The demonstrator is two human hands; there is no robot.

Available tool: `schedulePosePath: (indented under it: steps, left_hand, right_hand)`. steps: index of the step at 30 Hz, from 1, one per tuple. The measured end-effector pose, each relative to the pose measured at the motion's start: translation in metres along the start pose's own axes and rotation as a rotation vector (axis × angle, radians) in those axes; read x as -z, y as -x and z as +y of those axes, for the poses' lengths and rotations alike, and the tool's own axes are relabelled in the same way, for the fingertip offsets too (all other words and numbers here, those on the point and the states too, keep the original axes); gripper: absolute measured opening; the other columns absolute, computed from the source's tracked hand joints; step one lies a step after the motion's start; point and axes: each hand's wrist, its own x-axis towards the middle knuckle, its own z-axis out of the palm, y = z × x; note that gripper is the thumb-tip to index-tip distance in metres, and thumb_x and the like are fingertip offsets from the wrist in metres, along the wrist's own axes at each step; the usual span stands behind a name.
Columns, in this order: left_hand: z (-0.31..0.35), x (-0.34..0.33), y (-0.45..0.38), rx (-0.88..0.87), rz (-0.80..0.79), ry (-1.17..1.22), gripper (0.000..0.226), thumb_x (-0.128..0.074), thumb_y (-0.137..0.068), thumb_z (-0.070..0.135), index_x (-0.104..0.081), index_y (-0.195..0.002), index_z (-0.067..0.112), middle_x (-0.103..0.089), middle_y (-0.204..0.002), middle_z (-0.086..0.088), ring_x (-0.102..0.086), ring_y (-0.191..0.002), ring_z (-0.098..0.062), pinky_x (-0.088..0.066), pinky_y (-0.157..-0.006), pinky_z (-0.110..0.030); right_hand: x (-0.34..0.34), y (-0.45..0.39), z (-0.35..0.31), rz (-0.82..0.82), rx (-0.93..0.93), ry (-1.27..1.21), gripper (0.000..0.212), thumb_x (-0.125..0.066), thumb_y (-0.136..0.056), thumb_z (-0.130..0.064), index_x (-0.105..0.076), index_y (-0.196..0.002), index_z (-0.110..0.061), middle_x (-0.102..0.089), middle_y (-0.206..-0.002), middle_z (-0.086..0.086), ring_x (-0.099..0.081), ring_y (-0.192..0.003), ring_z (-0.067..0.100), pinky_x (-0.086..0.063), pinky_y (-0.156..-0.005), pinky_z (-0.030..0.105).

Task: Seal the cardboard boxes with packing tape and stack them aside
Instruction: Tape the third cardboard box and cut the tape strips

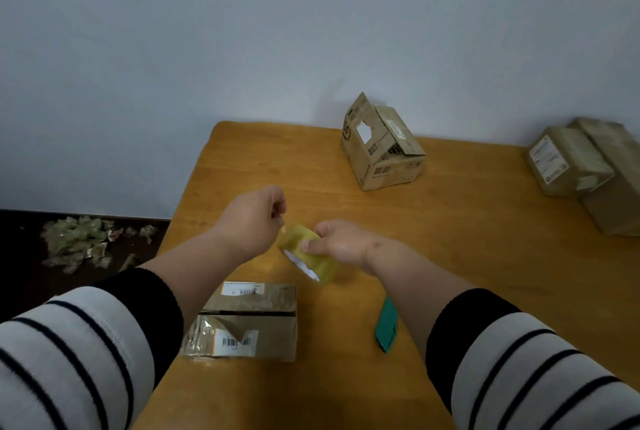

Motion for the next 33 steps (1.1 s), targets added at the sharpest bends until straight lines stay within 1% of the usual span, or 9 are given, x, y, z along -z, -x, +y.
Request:
schedulePosePath:
  steps: [4,8,12,15,18,22,27,29,33]
  left_hand:
    - [0.002,0.000,-0.002,-0.007,-0.045,0.039,0.013,-0.058,-0.092,0.007,-0.054,-0.091,0.019,-0.056,-0.080,0.006,-0.056,-0.073,-0.012,-0.040,-0.055,-0.023]
    - [0.004,0.004,-0.009,0.000,-0.012,0.089,0.014,-0.058,-0.092,0.006,-0.055,-0.089,0.019,-0.057,-0.080,0.004,-0.059,-0.075,-0.015,-0.042,-0.057,-0.024]
    - [-0.008,0.012,-0.017,0.110,-0.017,0.169,0.014,-0.063,-0.089,0.008,-0.056,-0.091,0.019,-0.060,-0.082,0.001,-0.061,-0.075,-0.016,-0.048,-0.059,-0.027]
    - [-0.023,0.014,-0.019,0.256,-0.045,0.328,0.044,-0.066,-0.087,0.004,-0.050,-0.124,0.020,-0.065,-0.085,-0.006,-0.067,-0.078,-0.021,-0.058,-0.076,-0.039]
    - [-0.034,0.016,-0.024,0.318,-0.071,0.430,0.060,-0.067,-0.086,0.000,-0.045,-0.139,0.015,-0.064,-0.088,-0.010,-0.067,-0.076,-0.024,-0.059,-0.083,-0.045]
    - [-0.035,0.011,-0.029,0.192,-0.093,0.276,0.055,-0.063,-0.089,0.004,-0.046,-0.140,0.017,-0.066,-0.087,-0.005,-0.066,-0.079,-0.021,-0.058,-0.074,-0.038]
    - [-0.034,0.012,-0.040,0.093,-0.057,0.212,0.045,-0.058,-0.094,0.011,-0.048,-0.137,0.020,-0.065,-0.086,0.002,-0.063,-0.078,-0.015,-0.045,-0.057,-0.025]
    - [-0.036,0.015,-0.046,0.080,-0.074,0.215,0.044,-0.059,-0.093,0.011,-0.050,-0.135,0.019,-0.065,-0.088,0.002,-0.064,-0.081,-0.016,-0.051,-0.063,-0.028]
    - [-0.051,0.020,-0.054,0.168,-0.125,0.281,0.037,-0.062,-0.092,0.009,-0.054,-0.127,0.016,-0.068,-0.088,-0.003,-0.066,-0.080,-0.019,-0.058,-0.080,-0.040]
  right_hand:
    - [-0.004,-0.007,0.006,0.074,-0.041,0.158,0.029,-0.056,-0.095,-0.050,-0.053,-0.094,-0.020,-0.053,-0.096,-0.004,-0.051,-0.089,0.016,-0.037,-0.064,0.026]
    - [-0.003,-0.013,0.011,0.201,-0.102,0.224,0.051,-0.047,-0.093,-0.063,-0.055,-0.111,-0.016,-0.055,-0.112,0.002,-0.054,-0.103,0.022,-0.045,-0.087,0.036]
    - [0.006,-0.008,0.013,0.115,-0.091,0.007,0.050,-0.055,-0.093,-0.056,-0.058,-0.120,-0.014,-0.054,-0.113,0.004,-0.053,-0.112,0.024,-0.041,-0.097,0.037]
    - [0.011,-0.005,0.016,0.065,-0.086,-0.230,0.014,-0.061,-0.092,-0.030,-0.062,-0.090,-0.016,-0.054,-0.096,0.000,-0.050,-0.092,0.016,-0.038,-0.086,0.033]
    - [0.012,-0.010,0.019,0.065,-0.076,-0.285,0.021,-0.061,-0.092,-0.019,-0.054,-0.072,-0.019,-0.053,-0.093,0.002,-0.048,-0.089,0.018,-0.035,-0.082,0.035]
    - [0.006,-0.023,0.012,0.075,-0.090,0.039,0.021,-0.058,-0.096,-0.032,-0.052,-0.080,-0.021,-0.053,-0.094,0.000,-0.049,-0.085,0.015,-0.036,-0.074,0.028]
    - [-0.007,-0.042,0.025,0.257,-0.270,0.508,0.050,-0.034,-0.097,-0.060,-0.058,-0.119,-0.023,-0.058,-0.131,0.004,-0.050,-0.124,0.026,-0.028,-0.103,0.049]
    - [-0.009,-0.046,0.036,0.312,-0.304,0.545,0.059,-0.030,-0.095,-0.067,-0.058,-0.118,-0.021,-0.059,-0.132,0.006,-0.052,-0.120,0.026,-0.032,-0.092,0.045]
    - [-0.009,-0.051,0.042,0.178,-0.307,0.346,0.075,-0.032,-0.092,-0.072,-0.045,-0.142,-0.018,-0.042,-0.151,0.007,-0.037,-0.137,0.029,-0.019,-0.109,0.054]
